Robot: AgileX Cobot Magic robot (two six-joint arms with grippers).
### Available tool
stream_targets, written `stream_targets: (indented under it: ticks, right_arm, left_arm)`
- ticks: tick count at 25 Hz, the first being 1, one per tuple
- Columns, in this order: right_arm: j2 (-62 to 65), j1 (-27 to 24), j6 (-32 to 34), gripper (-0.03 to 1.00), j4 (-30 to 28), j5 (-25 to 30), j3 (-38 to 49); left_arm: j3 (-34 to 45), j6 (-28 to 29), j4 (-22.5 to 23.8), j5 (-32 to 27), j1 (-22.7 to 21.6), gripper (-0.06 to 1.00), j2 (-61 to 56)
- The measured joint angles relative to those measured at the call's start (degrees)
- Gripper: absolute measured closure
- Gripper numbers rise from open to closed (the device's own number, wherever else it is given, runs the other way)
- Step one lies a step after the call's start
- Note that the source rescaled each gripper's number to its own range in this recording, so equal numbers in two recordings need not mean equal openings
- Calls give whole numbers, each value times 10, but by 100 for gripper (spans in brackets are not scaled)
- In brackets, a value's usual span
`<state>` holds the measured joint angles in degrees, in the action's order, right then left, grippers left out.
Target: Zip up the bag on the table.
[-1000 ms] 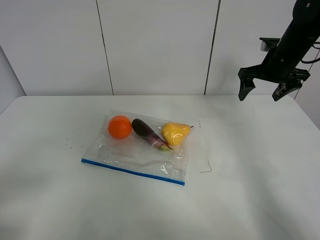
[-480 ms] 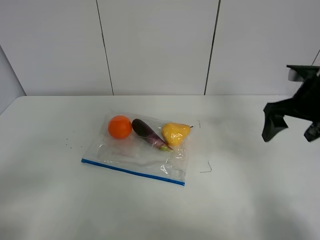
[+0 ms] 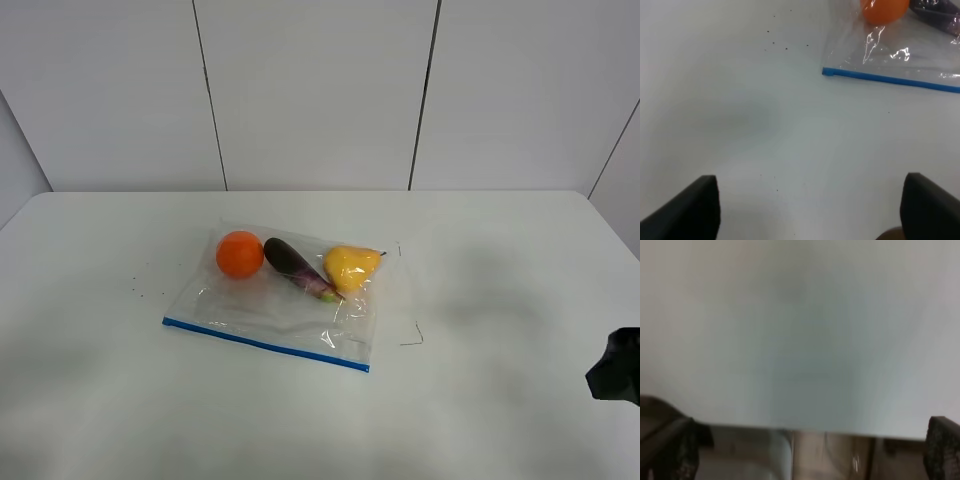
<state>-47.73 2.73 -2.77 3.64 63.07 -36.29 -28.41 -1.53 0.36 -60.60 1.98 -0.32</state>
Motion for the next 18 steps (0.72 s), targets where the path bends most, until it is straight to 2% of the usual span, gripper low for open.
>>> stream_targets:
  ticks: [3,9,18]
  right_arm:
    - [93,0,0,-3,0,-23,35]
    - [256,0,0,-3,3,-28,68]
    - [333,0,1,-3,5,-33,68]
  left_arm:
    - [0,0,0,0,0,-5,0]
    - [0,0,0,0,0,-5,0]
    - [0,0,0,0,0,-5,0]
